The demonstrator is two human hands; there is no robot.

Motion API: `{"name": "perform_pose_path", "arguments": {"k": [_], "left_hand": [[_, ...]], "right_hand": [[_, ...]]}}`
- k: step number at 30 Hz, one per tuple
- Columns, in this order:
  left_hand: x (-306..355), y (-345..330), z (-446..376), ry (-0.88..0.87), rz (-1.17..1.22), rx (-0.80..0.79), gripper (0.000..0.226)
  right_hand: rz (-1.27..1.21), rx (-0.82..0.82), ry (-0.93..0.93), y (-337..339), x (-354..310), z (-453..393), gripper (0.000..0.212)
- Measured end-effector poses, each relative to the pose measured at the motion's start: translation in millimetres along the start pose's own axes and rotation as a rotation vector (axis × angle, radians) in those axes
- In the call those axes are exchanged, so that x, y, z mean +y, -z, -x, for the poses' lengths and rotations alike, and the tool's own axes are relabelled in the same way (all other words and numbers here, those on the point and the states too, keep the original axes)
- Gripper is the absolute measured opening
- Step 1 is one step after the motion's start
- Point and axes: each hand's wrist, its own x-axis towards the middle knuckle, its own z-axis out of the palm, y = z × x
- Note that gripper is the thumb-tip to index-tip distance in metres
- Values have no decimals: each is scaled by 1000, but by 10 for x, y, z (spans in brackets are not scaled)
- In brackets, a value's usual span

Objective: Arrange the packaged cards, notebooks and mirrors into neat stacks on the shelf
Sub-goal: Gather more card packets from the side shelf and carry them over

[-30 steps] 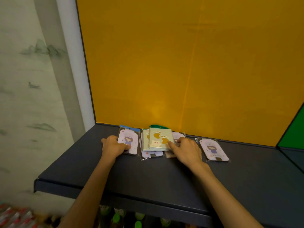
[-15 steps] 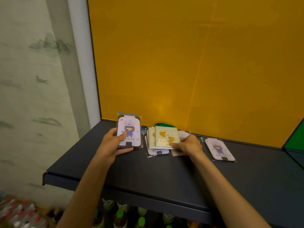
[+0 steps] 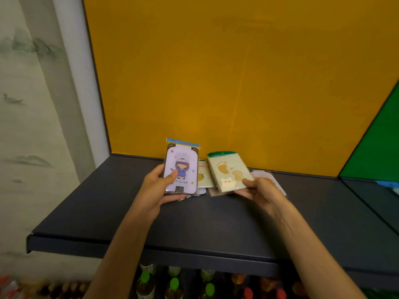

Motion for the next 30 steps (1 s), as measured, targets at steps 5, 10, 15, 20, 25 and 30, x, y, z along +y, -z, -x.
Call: {"name": "perform_pose_path", "arguments": {"k": [5,10,15,20,25,30], "left_hand": [[-131,-498,35,37,3,-110,22],[-272,-1165,132,49,-5,-215,30],[-456,-1941,359,77,-10,-263,33],[-674,-2796,780,94,-22,-344,33],[-868,-3626,1220,81,-56,-393,31],[-1086,-4422,1603,83,-82,-420,28]], "right_hand": [[-116,6,132,499,-77,270,31],[-137,93,199,1167,-168,587,28],[-126,165,281,1987,-182,948,30],[-125,221,303,2920,-238,1321,27],[-113,233,341,3856,-298,1649,22],[-70,280,368,4782,-321,1930,23]]}}
